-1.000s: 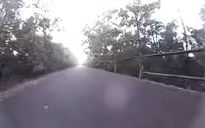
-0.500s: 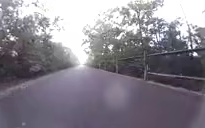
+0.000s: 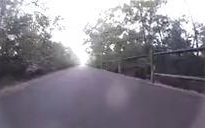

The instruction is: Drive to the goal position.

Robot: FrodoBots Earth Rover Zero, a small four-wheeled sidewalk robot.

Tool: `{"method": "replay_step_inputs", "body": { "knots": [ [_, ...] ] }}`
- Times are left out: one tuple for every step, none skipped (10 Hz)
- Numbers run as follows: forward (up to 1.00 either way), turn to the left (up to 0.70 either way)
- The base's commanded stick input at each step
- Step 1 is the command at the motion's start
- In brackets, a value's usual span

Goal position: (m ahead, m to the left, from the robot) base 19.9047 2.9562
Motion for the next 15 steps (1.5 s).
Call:
{"method": "replay_step_inputs", "body": {
  "knots": [
    [1.00, 0.38],
    [1.00, 0.30],
    [1.00, 0.05],
    [1.00, 0.00],
    [1.00, 0.00],
    [1.00, 0.00],
    [1.00, 0.00],
    [1.00, 0.00],
    [1.00, 0.00],
    [1.00, 0.00],
    [1.00, 0.00],
    [1.00, 0.00],
    [1.00, 0.00],
    [1.00, 0.00],
    [1.00, 0.00]
  ]
}}
